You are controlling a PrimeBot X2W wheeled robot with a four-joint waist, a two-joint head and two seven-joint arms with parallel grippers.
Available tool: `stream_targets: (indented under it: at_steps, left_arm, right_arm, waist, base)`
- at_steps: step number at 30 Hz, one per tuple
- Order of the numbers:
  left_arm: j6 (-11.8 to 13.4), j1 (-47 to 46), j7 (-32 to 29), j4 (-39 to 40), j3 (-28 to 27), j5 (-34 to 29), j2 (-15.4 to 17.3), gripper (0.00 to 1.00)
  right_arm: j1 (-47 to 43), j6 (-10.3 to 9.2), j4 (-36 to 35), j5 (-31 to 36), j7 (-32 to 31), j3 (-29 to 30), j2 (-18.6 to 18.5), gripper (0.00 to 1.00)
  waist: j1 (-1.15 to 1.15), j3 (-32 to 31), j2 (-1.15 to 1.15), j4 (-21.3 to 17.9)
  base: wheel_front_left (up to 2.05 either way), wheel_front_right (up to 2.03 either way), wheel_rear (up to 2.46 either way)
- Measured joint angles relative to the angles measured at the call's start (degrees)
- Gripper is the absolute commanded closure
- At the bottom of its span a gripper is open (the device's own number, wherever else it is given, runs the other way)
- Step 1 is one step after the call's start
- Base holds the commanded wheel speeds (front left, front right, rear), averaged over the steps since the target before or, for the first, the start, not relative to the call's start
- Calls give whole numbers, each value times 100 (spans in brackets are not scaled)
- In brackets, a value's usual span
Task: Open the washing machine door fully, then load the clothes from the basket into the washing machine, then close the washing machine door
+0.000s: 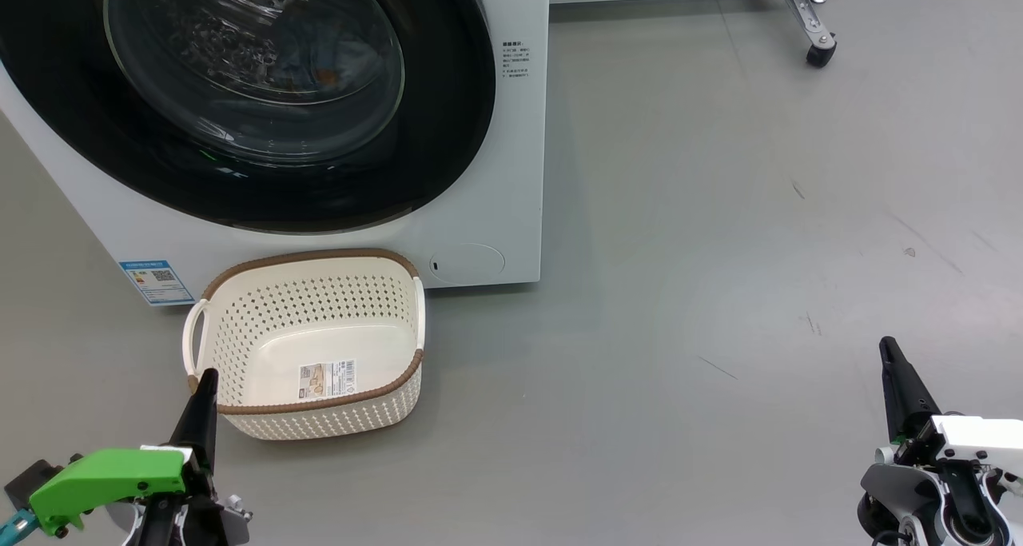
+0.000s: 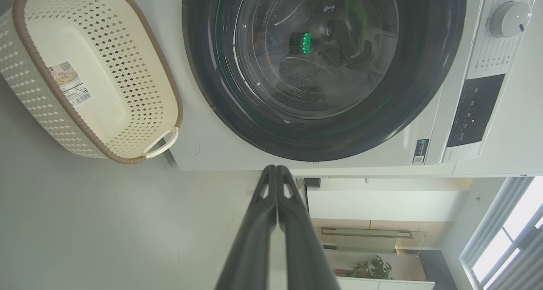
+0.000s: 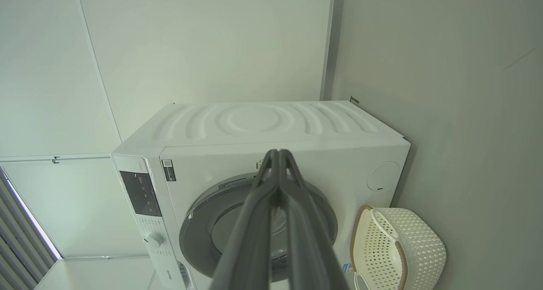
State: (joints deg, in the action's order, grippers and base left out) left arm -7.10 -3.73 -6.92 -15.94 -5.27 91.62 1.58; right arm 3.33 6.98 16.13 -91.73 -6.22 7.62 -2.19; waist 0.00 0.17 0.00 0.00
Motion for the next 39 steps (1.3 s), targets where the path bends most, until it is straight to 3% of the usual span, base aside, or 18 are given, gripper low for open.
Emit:
stream_targets:
  at_steps: [39]
  left_arm:
    - [0, 0, 1, 5, 8, 2, 0, 100]
  right_arm:
    - [0, 0, -4, 0, 0, 0, 1, 100]
  waist:
    - [0, 0, 0, 0]
  base:
    - [0, 0, 0]
